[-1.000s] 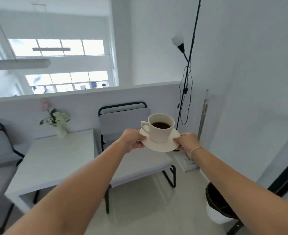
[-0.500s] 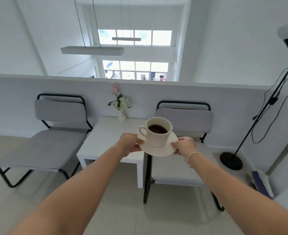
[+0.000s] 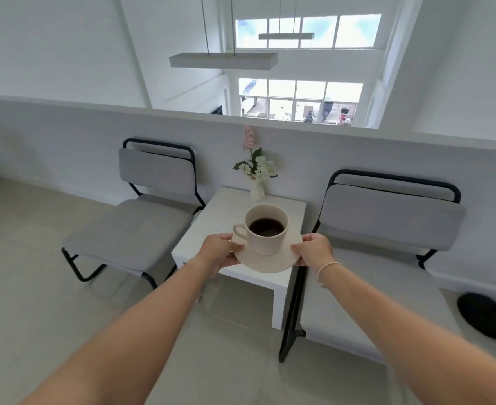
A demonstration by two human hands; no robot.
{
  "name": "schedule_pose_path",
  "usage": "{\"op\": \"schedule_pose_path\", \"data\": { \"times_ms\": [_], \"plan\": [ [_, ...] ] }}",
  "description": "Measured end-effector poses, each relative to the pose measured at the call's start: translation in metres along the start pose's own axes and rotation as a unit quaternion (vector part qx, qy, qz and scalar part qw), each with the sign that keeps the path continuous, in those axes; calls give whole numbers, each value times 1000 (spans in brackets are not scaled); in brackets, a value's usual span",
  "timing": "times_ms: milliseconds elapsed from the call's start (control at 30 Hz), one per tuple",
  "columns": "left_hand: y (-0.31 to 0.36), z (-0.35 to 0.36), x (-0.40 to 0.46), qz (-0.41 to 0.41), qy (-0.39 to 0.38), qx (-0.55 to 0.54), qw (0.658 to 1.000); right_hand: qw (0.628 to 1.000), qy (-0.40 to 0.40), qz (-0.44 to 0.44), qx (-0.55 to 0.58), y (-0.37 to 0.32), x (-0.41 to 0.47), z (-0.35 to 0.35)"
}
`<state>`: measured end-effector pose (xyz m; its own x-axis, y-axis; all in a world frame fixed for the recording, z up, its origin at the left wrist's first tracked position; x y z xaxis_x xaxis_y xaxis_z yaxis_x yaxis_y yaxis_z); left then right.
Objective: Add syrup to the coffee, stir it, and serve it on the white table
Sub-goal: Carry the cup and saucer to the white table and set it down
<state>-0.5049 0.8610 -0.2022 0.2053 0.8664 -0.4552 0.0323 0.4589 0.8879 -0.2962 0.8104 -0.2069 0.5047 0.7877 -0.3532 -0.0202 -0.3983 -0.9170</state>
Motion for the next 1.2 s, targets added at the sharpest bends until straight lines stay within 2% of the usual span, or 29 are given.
{"op": "schedule_pose_path", "data": {
  "times_ms": [167,400,733,933,1200],
  "plan": [
    [4,-24,55,-8,-4,4,1000,1000,-6,14,-3,-1,42,39],
    [18,-63,158,-18,-53,34,998,998,49,27,15,3,103,102],
    [18,-113,279,-66,-100,68,991,988,114,104,24,30,177,187],
    [-11,-131,337,-101,-79,85,988,985,117,126,6,56,218,219],
    [-50,-138,394,-126,-44,115,984,983,83,161,6,105,274,244]
  ]
}}
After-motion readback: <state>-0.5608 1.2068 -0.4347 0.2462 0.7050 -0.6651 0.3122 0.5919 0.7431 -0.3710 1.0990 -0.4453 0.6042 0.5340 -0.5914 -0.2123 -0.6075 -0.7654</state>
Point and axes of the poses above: each hand's wrist, its own x-axis towards the middle knuckle, its own z-axis out of the palm, y = z × x, the point moved 7 cm from there along x, towards the middle knuckle, and after that the axes turned 2 degrees about y, right-handed, at the moved point
